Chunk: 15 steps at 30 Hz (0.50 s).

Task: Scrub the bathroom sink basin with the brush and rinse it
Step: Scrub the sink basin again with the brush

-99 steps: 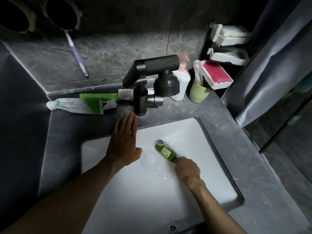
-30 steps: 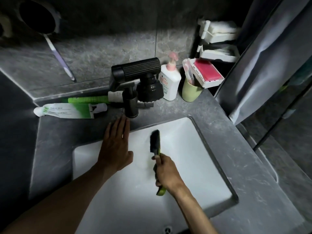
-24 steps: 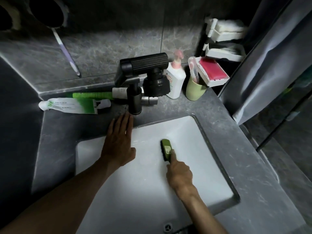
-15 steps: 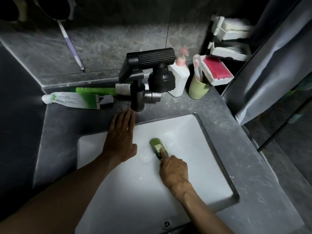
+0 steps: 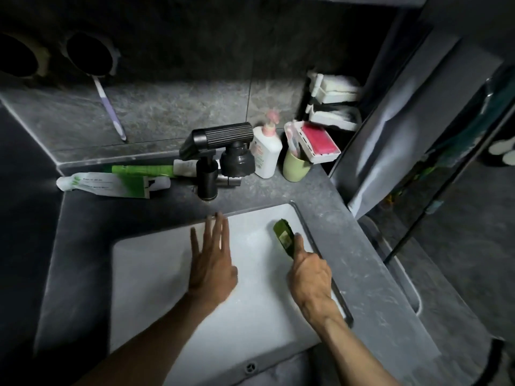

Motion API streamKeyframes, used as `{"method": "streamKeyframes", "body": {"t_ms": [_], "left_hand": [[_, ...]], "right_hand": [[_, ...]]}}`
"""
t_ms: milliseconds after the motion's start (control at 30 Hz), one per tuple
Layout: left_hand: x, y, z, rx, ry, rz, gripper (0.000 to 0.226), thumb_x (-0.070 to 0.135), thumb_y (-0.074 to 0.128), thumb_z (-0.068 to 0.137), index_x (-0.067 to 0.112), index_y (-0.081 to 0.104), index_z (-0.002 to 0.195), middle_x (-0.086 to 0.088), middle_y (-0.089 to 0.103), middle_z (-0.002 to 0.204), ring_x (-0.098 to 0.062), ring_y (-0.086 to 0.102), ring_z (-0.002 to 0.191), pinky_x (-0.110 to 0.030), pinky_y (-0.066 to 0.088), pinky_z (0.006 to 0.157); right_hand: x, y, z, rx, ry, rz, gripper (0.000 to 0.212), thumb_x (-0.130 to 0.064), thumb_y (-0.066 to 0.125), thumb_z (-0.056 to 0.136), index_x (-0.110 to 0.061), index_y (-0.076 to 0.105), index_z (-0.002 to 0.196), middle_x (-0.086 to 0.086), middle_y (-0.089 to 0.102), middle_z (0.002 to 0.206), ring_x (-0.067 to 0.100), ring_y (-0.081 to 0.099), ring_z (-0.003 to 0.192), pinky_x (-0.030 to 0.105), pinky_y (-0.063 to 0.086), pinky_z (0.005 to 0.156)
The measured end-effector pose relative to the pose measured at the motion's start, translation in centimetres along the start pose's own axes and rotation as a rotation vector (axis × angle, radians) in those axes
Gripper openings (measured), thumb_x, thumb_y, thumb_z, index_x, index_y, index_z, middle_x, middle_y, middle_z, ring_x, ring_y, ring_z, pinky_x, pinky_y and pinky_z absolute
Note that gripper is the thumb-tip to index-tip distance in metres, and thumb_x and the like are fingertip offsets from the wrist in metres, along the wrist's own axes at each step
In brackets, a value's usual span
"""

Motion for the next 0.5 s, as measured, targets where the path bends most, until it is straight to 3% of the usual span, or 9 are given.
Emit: {"method": "streamKeyframes", "body": {"t_ms": [133,200,300,367,500], "left_hand": [[6.9,2.2,-5.1,-0.152,-0.054,-0.256,0.1,0.034,0.056,0.089,0.009,-0.009,0.161,-0.005,-0.01,0.17,-0.027,-0.01,0.158,-0.054,-0.005,0.126],[9.3,3.1,-6.7,-0.209,-0.083,-0.364,0.091,0.031,0.051,0.086,0.009,0.006,0.162,-0.008,0.005,0.17,-0.027,0.004,0.158,-0.053,0.0,0.126],[11.3,4.1,-9.4,-0.196,-0.079,-0.403,0.087,0.031,0.061,0.065,0.007,0.047,0.148,-0.009,0.045,0.152,-0.03,0.045,0.143,-0.057,0.036,0.114],[11.7,4.9,-11.2,-0.126,-0.026,-0.376,0.085,0.033,0.067,0.053,0.009,0.06,0.135,-0.008,0.057,0.138,-0.03,0.055,0.13,-0.055,0.05,0.104],[12.0,5.1,-12.3,-0.087,-0.033,-0.293,0.065,0.034,0.058,0.062,0.011,0.07,0.122,-0.012,0.064,0.128,-0.037,0.062,0.122,-0.052,0.03,0.107]], "right_hand": [[0.2,-2.3,2.5,0.03,0.129,0.183,0.043,-0.015,0.049,0.087,-0.007,0.046,0.129,0.015,0.065,0.114,0.037,0.062,0.107,0.036,0.048,0.089],[-0.3,-2.2,3.6,-0.007,0.13,0.231,0.039,-0.014,0.054,0.083,-0.006,0.051,0.122,0.018,0.064,0.114,0.039,0.061,0.109,0.036,0.048,0.092],[-0.6,-1.3,4.5,0.003,0.142,0.283,0.041,-0.011,0.048,0.087,-0.003,0.047,0.127,0.02,0.062,0.117,0.04,0.059,0.11,0.039,0.048,0.094],[0.3,0.0,3.7,0.039,0.186,0.32,0.037,-0.01,0.042,0.092,-0.006,0.047,0.128,0.022,0.062,0.116,0.042,0.059,0.109,0.04,0.047,0.094],[2.3,2.1,0.1,0.074,0.212,0.331,0.034,-0.013,0.036,0.097,-0.011,0.049,0.129,0.023,0.065,0.11,0.042,0.061,0.103,0.042,0.048,0.089]]}}
Point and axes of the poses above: each hand's wrist, its own z-axis towards the middle knuckle, its own y-axis out of the palm, x = y × z, the point moved 3 cm from there along z, towards the middle knuckle
